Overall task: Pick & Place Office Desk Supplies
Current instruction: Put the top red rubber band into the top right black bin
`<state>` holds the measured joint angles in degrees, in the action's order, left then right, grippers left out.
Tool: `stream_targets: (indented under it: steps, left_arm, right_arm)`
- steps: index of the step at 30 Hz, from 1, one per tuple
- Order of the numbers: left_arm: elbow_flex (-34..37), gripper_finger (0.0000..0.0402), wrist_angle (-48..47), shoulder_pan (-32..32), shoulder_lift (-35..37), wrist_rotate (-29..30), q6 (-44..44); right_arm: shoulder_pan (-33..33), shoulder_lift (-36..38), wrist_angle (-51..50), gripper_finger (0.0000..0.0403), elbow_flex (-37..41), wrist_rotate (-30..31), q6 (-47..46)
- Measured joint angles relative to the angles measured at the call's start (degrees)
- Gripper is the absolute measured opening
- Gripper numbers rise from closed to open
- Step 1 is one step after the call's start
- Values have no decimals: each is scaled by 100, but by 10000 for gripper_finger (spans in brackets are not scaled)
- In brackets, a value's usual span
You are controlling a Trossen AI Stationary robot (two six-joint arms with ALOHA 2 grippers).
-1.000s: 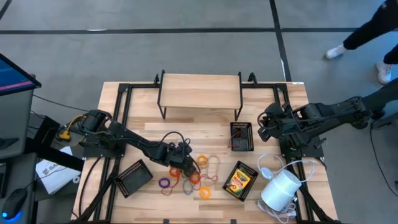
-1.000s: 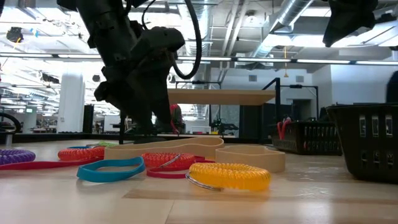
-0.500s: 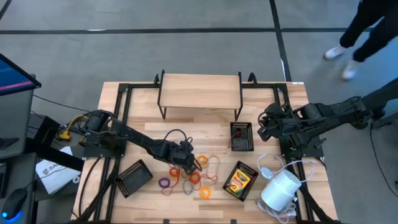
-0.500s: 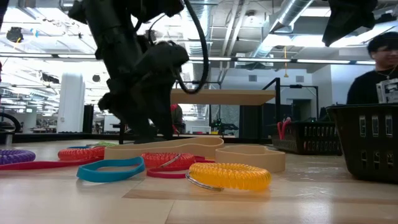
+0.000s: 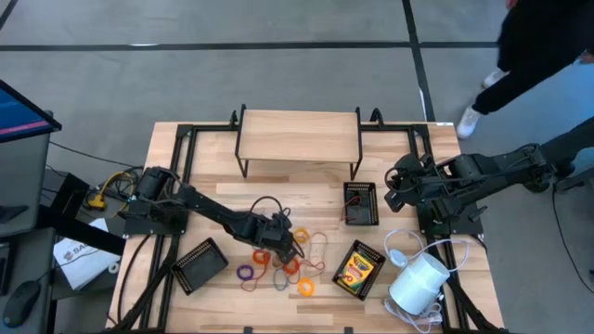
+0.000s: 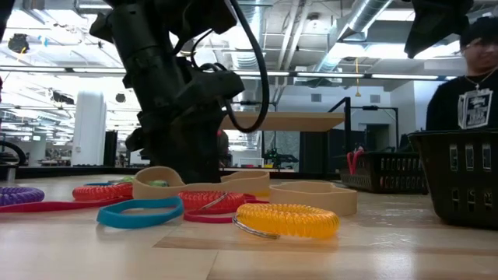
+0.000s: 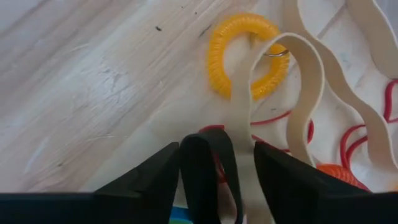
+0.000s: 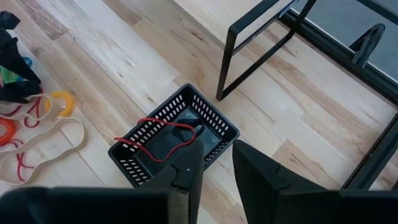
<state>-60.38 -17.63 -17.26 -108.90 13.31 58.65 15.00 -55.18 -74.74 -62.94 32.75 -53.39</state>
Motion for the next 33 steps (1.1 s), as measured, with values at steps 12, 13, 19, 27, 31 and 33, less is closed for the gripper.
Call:
stream_targets:
  steps: [12, 13, 19, 27, 31, 33]
  left_arm:
    - [13, 46, 7, 7, 4, -31, 77]
    - [13, 34, 27, 7, 4, -40, 78]
    - [22, 10, 215, 7, 4, -80, 81]
    - [24, 5, 372, 4, -2, -102, 231]
    - [26, 9, 560, 21, 25, -238, 246]
    - [26, 12, 616, 33, 58, -287, 247]
  right_arm:
    - [1, 0, 0, 84, 0, 0, 1]
    - [0, 0, -2, 84, 0, 2, 1]
    - [0, 0, -2, 84, 0, 2, 1]
    - [1, 0, -2, 84, 0, 2, -4]
    - [0, 0, -2, 84, 0, 0, -4]
    - [0, 0, 0, 84, 0, 0, -4]
